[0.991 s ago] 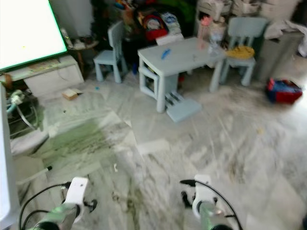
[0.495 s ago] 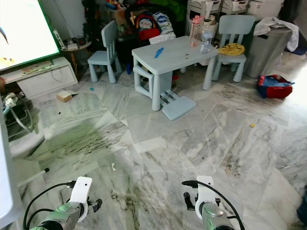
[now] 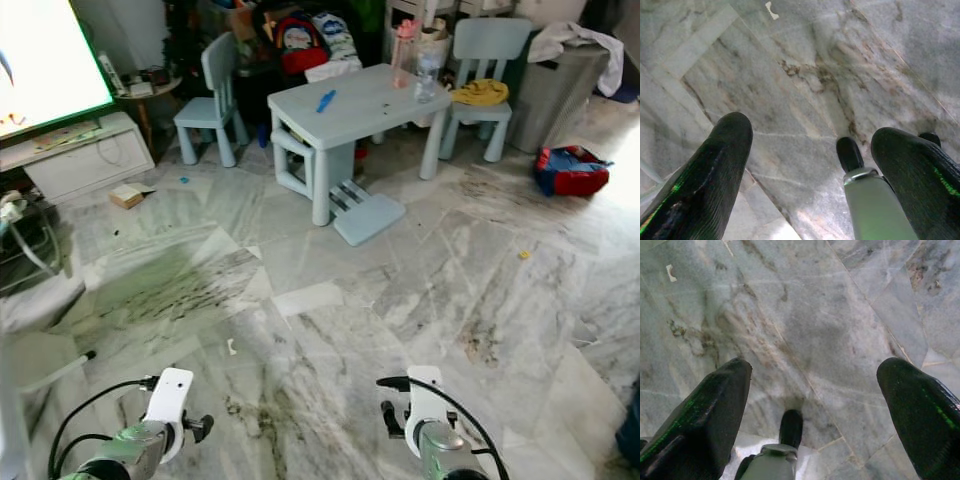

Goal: Hang keys on a hook

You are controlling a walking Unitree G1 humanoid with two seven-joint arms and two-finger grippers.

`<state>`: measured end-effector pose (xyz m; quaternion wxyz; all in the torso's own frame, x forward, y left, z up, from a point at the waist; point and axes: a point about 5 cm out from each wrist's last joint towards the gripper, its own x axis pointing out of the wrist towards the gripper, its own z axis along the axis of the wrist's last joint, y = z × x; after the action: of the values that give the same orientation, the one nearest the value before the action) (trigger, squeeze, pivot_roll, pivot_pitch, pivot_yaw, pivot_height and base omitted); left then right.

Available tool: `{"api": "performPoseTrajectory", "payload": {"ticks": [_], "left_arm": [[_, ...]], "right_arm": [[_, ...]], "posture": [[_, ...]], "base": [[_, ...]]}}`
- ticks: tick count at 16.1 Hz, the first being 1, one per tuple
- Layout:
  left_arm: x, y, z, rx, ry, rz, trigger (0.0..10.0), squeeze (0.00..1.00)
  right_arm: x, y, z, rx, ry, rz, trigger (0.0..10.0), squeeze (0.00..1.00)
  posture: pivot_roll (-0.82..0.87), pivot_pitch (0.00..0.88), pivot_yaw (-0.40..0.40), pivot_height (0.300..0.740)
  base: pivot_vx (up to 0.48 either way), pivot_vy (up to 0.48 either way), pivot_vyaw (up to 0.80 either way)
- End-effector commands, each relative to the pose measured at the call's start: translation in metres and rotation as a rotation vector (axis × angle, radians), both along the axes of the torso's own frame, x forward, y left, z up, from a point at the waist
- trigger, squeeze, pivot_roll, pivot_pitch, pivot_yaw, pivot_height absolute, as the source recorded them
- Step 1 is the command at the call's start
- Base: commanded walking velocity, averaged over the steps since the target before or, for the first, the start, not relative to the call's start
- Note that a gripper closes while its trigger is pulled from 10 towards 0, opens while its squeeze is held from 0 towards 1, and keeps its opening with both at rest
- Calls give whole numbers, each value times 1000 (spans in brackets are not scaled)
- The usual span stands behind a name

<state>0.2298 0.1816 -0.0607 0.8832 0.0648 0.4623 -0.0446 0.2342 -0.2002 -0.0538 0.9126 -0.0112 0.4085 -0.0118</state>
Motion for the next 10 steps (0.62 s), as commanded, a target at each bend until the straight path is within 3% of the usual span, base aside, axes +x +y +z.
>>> {"api": "performPoseTrajectory", "payload": {"ticks": [1,10], "left_arm": [[0,0,0,-5,4,-3,10000,0],[0,2,0,9,10,-4,10000,0]], "right_arm": [[2,0,2,-5,-3,2,10000,0],[4,2,2,-7,-1,8,10000,0]], "posture": [[-69,32,60,740],[-68,35,64,740]], "base": [[0,0,0],[0,0,0]]}}
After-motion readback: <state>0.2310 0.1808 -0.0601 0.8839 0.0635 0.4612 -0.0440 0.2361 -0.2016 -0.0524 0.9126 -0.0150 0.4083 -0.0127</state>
